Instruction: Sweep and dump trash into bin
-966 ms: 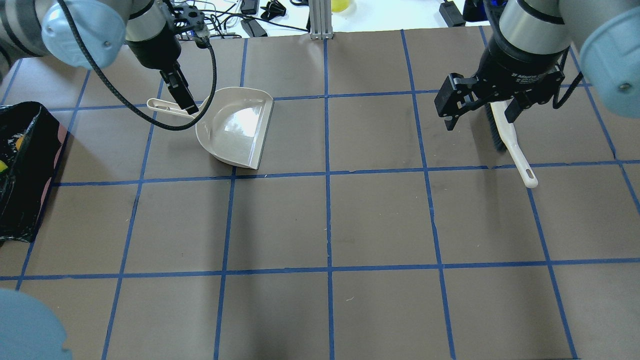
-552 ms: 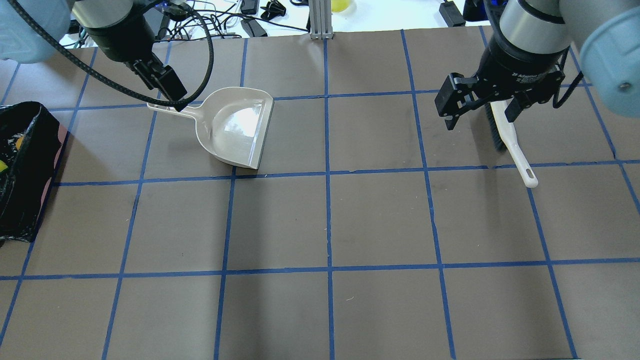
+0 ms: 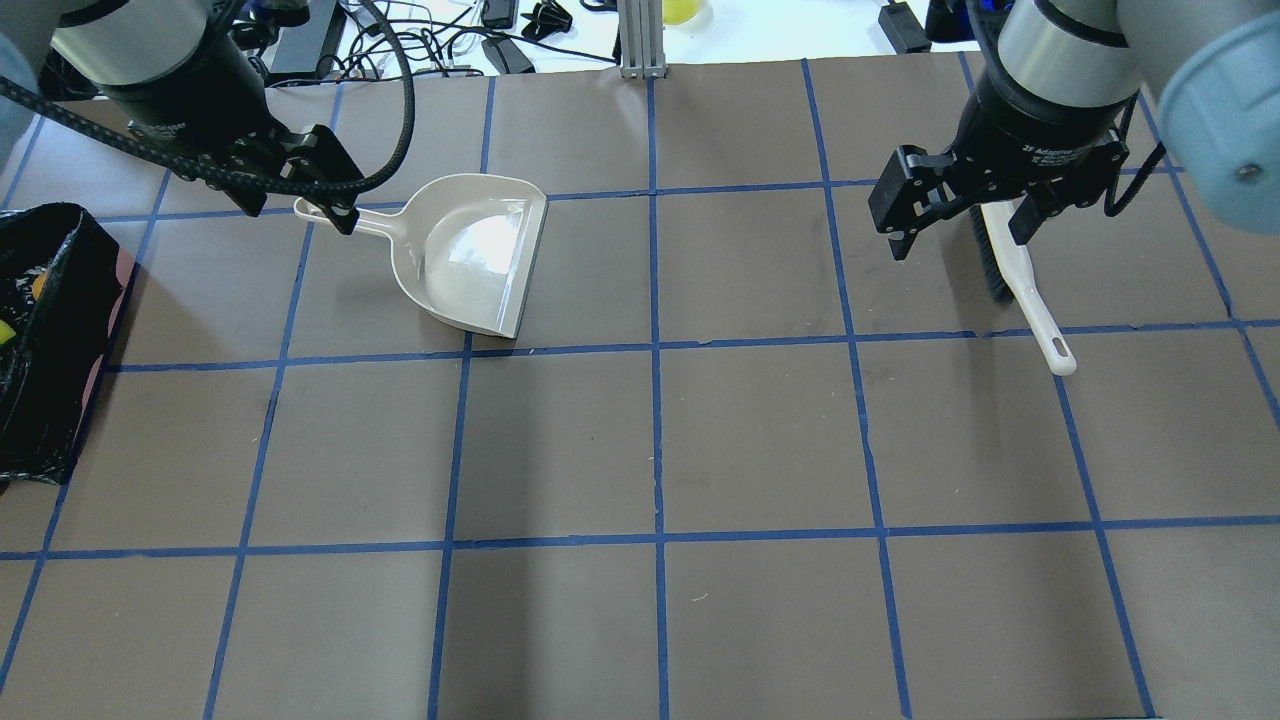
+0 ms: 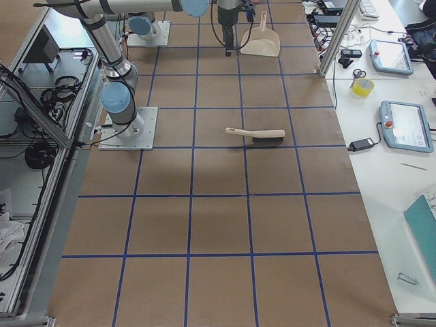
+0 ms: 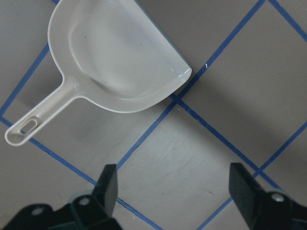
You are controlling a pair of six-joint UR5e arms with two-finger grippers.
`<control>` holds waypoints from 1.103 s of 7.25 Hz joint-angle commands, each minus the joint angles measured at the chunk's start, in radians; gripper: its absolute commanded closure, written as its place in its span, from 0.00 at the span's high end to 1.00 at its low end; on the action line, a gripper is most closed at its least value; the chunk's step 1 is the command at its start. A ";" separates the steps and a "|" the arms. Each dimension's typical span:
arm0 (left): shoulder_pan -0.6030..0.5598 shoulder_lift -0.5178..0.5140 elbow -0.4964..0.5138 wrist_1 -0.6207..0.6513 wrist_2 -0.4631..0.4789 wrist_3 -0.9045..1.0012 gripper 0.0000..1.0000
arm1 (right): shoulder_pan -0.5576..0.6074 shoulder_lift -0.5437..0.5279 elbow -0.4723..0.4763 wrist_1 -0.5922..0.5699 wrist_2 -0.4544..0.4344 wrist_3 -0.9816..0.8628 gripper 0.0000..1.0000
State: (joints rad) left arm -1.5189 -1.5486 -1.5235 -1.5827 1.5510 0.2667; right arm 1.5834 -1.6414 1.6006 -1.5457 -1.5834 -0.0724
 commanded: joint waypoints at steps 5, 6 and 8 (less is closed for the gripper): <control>-0.001 0.045 -0.050 0.081 -0.005 -0.211 0.97 | -0.003 0.000 0.001 -0.001 -0.003 -0.006 1.00; -0.001 0.048 -0.059 0.086 -0.003 -0.213 0.97 | -0.002 0.000 0.001 -0.002 -0.003 -0.006 1.00; -0.001 0.051 -0.067 0.093 -0.005 -0.213 0.97 | -0.002 0.000 0.001 -0.001 -0.003 -0.009 1.00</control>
